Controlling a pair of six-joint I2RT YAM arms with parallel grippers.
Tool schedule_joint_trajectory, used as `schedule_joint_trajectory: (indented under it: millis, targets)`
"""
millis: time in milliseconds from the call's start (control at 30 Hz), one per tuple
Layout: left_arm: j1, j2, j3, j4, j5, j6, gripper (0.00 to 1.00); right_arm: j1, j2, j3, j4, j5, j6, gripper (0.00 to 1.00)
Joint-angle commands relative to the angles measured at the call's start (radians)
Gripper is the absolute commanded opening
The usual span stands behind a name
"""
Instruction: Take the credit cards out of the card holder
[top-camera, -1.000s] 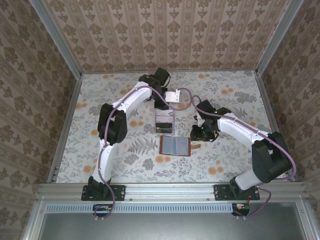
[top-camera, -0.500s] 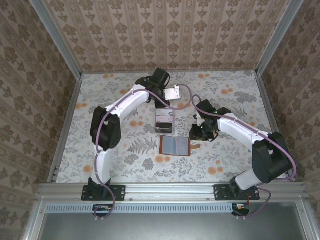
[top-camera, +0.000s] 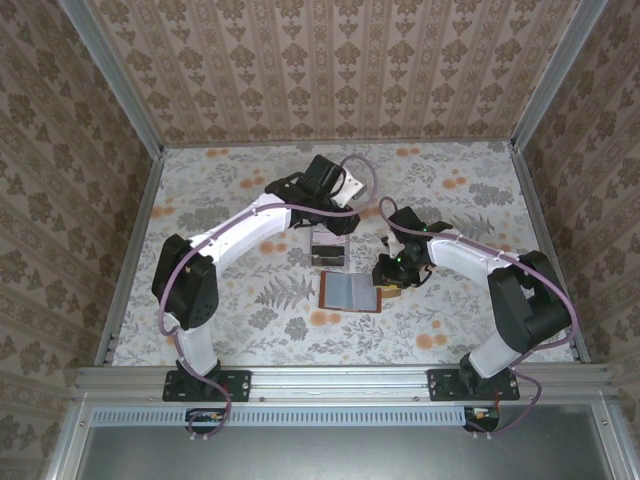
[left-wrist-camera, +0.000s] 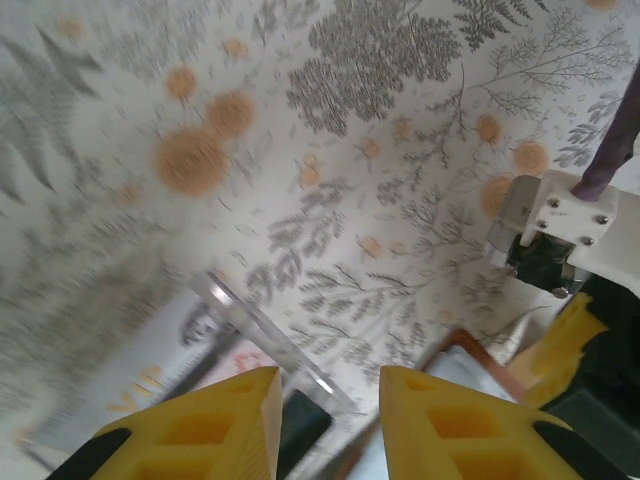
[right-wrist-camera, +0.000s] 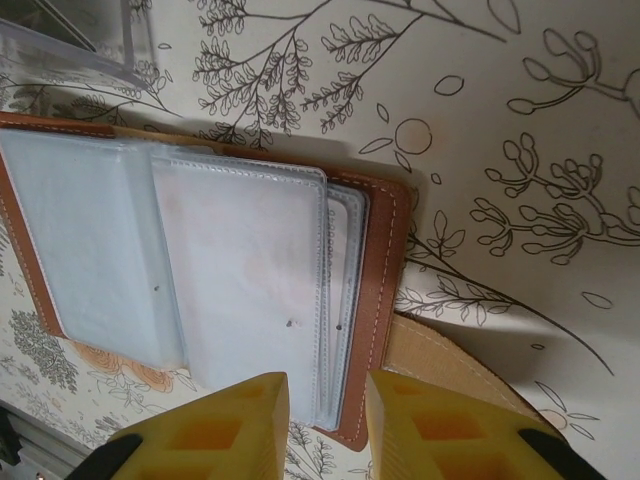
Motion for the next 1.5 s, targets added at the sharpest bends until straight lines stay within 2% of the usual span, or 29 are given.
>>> schedule_joint_trajectory:
  millis: [0, 67, 167, 367, 567, 1033, 1467]
  targets:
    - [0.006, -0.056, -0.102, 0.101, 0.146, -0.303, 0.3, -0.005, 0.006, -0.015, 0.024, -0.034, 0.007, 0.29]
    - [-0.004, -0.079, -0.199, 0.224, 0.18, -0.443, 0.3, -0.005, 0.0, -0.024, 0.027, -0.021, 0.011, 0.28]
    - [-0.026, -0.049, -0.217, 0.196, 0.192, -0.569, 0.29, -0.007, -0.018, -0.037, 0.038, -0.009, 0.025, 0.28]
    - [-0.117, 0.038, -0.214, 0.171, 0.207, -0.666, 0.31, -0.042, -0.111, -0.083, 0.064, 0.071, 0.076, 0.28]
    - [-0.202, 0.11, -0.209, 0.196, 0.184, -0.73, 0.33, -0.123, -0.218, -0.128, 0.08, 0.083, 0.084, 0.27]
    - [-0.245, 0.174, -0.215, 0.071, 0.069, -0.732, 0.38, -0.14, -0.172, -0.128, 0.085, 0.021, 0.063, 0.28]
    - [-0.273, 0.173, -0.073, -0.248, -0.185, -0.645, 0.42, -0.116, -0.112, -0.114, 0.124, -0.074, 0.083, 0.28]
